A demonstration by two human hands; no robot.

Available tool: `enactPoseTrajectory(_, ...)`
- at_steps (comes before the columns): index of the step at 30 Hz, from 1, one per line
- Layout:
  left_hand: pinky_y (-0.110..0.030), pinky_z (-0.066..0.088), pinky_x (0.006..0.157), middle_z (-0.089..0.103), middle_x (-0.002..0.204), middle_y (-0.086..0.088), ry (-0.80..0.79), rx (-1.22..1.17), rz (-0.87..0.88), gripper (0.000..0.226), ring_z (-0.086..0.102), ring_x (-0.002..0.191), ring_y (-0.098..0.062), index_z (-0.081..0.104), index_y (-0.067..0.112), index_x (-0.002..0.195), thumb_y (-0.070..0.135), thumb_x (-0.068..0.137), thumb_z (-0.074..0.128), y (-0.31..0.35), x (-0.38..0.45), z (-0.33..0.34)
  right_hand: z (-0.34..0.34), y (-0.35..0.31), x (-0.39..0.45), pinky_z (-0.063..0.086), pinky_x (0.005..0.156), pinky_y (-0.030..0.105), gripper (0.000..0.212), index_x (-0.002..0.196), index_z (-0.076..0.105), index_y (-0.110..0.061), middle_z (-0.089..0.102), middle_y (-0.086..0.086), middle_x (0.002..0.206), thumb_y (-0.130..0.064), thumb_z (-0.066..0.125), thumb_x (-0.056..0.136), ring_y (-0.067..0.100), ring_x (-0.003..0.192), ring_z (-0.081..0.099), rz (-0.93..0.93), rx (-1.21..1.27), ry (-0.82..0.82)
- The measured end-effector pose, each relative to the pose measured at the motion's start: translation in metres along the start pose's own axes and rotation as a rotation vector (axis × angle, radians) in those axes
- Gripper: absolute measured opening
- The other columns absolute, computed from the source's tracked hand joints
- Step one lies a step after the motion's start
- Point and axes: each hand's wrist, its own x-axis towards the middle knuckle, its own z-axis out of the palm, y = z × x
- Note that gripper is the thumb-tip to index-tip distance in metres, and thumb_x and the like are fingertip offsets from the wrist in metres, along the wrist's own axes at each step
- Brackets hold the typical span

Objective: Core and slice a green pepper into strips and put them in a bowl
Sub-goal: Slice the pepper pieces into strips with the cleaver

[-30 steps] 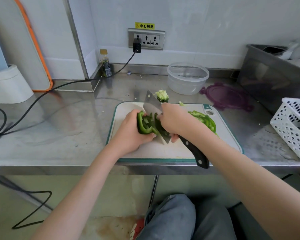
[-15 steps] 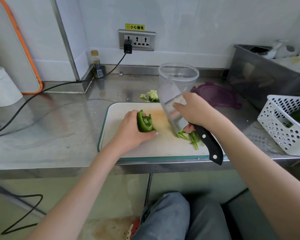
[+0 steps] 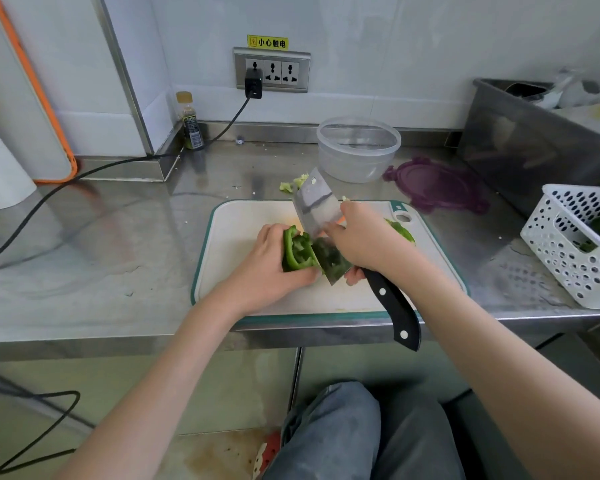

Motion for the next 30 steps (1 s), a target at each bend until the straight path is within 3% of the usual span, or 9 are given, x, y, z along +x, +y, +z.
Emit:
enactPoseTrajectory(6,-0.023,0.033,0.091,0.033,0.119,0.002,-0.038,-0.01,-0.006,0.046,0.043,0.106,-0.01,0.035,0.015,0.124,0.029,0.088,0.061,0.001,-0.002,-0.001,0.007,0.0,0.004,0.042,0.029,0.017,0.016,0.097,0.046,-0.007,0.055,0.008,0.067,-0.022,0.042,0.098,0.015,0.044,0.054,-0.095,-0.061,0.089)
enactPoseTrajectory(9,-0.023,0.034,0.088,0.033,0.118,0.002,-0.035,0.003,-0.016,0.046,0.044,0.104,-0.011,0.037,0.015,0.122,0.028,0.086,0.063,0.002,-0.002,0.0,0.01,-0.005,0.007,0.047,0.037,0.026,0.013,0.103,0.04,-0.003,0.055,0.011,0.064,-0.014,0.044,0.098,0.017,0.039,0.054,0.008,-0.126,0.016)
enactPoseTrajectory(11,-0.024,0.036,0.087,0.034,0.117,0.001,-0.026,0.017,-0.008,0.046,0.044,0.104,-0.012,0.038,0.014,0.12,0.027,0.085,0.064,0.001,-0.002,0.001,0.015,-0.008,0.008,0.043,0.03,0.021,0.01,0.101,0.04,-0.005,0.054,0.011,0.068,-0.012,0.045,0.096,0.014,0.035,0.052,-0.012,-0.142,0.075)
enactPoseTrajectory(15,-0.027,0.038,0.09,0.037,0.117,-0.001,-0.021,0.021,0.002,0.045,0.045,0.104,-0.011,0.041,0.014,0.118,0.028,0.082,0.065,-0.003,0.0,0.001,0.022,-0.013,0.007,0.044,0.038,0.031,0.019,0.102,0.039,-0.006,0.046,0.011,0.069,-0.001,0.052,0.091,0.033,0.057,0.062,0.037,-0.223,0.074)
enactPoseTrajectory(17,-0.023,0.038,0.086,0.037,0.114,0.003,-0.028,0.003,-0.005,0.043,0.045,0.099,-0.003,0.042,0.018,0.114,0.028,0.08,0.066,-0.003,0.0,0.0,0.025,-0.016,0.008,0.04,0.039,0.029,0.013,0.098,0.037,-0.008,0.048,0.011,0.071,-0.001,0.047,0.092,0.033,0.073,0.066,0.007,-0.228,0.088)
enactPoseTrajectory(20,-0.003,0.034,0.074,0.035,0.102,0.012,-0.025,-0.011,-0.007,0.037,0.04,0.09,0.016,0.039,0.023,0.103,0.025,0.077,0.067,-0.004,0.0,-0.002,0.024,-0.025,0.011,0.042,0.05,0.029,0.011,0.099,0.038,-0.01,0.054,0.011,0.087,-0.003,0.045,0.093,0.029,0.083,0.062,-0.064,-0.237,0.113)
enactPoseTrajectory(24,0.001,0.033,0.07,0.035,0.098,0.013,0.031,-0.023,0.017,0.04,0.04,0.089,0.013,0.041,0.021,0.1,0.021,0.073,0.071,-0.005,0.001,-0.002,0.024,-0.031,0.02,0.041,0.052,0.031,0.008,0.1,0.044,-0.003,0.059,0.016,0.103,-0.001,0.047,0.093,0.033,0.093,0.063,-0.041,-0.27,0.094)
enactPoseTrajectory(27,-0.013,0.043,0.082,0.05,0.107,0.004,0.047,-0.107,0.01,0.047,0.052,0.098,-0.002,0.051,0.02,0.103,0.027,0.064,0.076,-0.007,0.001,-0.004,0.02,-0.028,0.027,0.041,0.047,0.032,0.016,0.108,0.046,0.0,0.059,0.018,0.113,-0.002,0.051,0.093,0.035,0.071,0.06,-0.002,-0.269,0.078)
enactPoseTrajectory(30,-0.038,0.051,0.089,0.061,0.11,-0.007,0.067,-0.245,-0.024,0.057,0.061,0.101,-0.021,0.055,0.025,0.102,0.038,0.049,0.074,-0.005,-0.003,-0.009,0.018,-0.028,0.031,0.051,0.049,0.035,0.024,0.114,0.046,0.001,0.056,0.019,0.103,0.0,0.054,0.091,0.037,0.074,0.067,0.016,-0.21,0.045)
